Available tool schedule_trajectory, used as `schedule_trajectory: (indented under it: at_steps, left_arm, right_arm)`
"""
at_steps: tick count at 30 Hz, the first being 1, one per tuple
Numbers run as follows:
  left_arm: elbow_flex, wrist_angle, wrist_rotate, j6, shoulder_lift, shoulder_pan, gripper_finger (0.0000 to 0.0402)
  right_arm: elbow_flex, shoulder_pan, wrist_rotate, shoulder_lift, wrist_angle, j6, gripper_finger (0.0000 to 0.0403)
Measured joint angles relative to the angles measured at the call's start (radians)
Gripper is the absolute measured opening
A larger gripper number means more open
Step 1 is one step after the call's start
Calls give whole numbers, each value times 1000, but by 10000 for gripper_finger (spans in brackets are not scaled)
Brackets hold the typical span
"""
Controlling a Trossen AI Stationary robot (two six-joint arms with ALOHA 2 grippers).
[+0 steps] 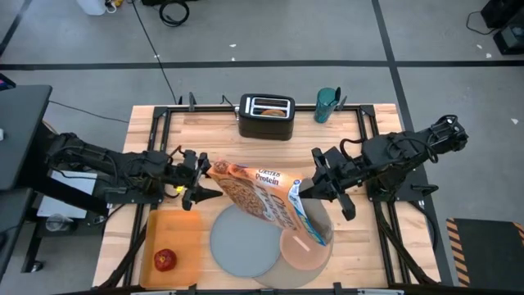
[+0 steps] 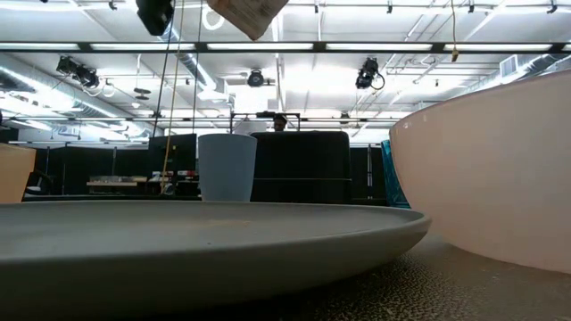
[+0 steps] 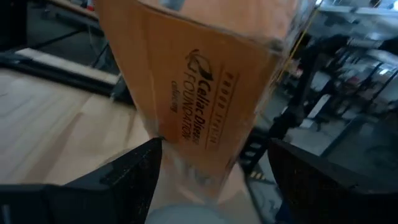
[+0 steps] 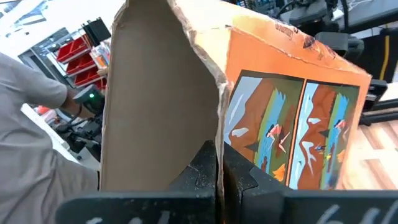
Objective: Arrange a breakfast setting
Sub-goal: Pour the cereal from the cereal box into the orange bowl
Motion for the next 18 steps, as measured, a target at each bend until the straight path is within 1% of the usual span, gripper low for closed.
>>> schedule_trajectory:
  at_steps: [5, 9, 15, 18]
  left_arm:
    - [1, -75, -75, 41, 0, 0, 302]
    - [1, -122, -117, 50, 0, 0, 302]
    - [1, -201, -120, 51, 0, 7, 302]
    - [19, -211, -111, 11, 0, 4, 302]
  right_arm:
    - [0, 0, -13, 0, 0, 3, 7]
    - [0, 0, -31, 0, 1, 3, 7]
    - [-1, 0, -39, 0, -1, 3, 7]
    - [0, 1, -47, 0, -17, 8, 7]
